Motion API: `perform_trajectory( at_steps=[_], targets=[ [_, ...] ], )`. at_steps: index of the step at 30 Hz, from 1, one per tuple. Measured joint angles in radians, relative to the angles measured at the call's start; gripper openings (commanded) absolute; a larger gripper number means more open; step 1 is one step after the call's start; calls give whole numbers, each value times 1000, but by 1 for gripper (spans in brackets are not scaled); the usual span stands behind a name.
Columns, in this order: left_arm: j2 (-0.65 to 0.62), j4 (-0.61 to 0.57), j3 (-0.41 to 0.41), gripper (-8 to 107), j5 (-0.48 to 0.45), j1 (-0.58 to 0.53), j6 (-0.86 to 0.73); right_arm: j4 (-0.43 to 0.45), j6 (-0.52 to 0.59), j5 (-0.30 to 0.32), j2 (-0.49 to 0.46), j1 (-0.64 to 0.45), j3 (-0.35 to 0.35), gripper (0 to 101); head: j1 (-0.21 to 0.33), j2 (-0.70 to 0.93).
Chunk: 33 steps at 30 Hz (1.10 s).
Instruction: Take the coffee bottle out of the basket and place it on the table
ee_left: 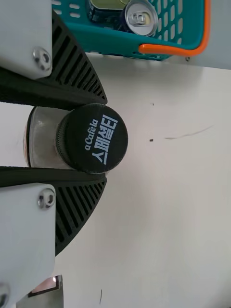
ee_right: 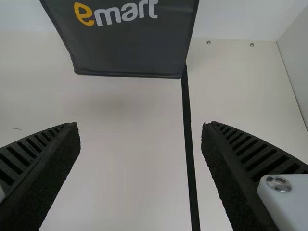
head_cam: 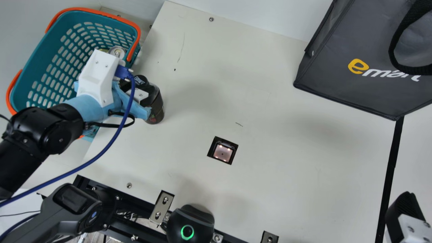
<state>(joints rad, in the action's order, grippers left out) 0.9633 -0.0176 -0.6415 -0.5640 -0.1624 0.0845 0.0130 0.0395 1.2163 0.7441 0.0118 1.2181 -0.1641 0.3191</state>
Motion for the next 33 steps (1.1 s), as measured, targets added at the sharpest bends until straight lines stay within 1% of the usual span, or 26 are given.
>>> perform_trajectory(
  at_steps=[10, 17, 21, 33],
  targets=[
    [-12, 52, -14, 90, -34, -46, 85, 0, 0, 0, 0, 0, 0, 91, 0, 0],
    [-16, 96, -35, 90, -54, -74, 141, 0, 0, 0, 0, 0, 0, 91, 0, 0],
    [-18, 122, -63, 90, -66, -83, 171, 0, 0, 0, 0, 0, 0, 91, 0, 0],
    [-39, 174, -134, 90, -105, -76, 217, 0, 0, 0, 0, 0, 0, 91, 0, 0]
  ],
)
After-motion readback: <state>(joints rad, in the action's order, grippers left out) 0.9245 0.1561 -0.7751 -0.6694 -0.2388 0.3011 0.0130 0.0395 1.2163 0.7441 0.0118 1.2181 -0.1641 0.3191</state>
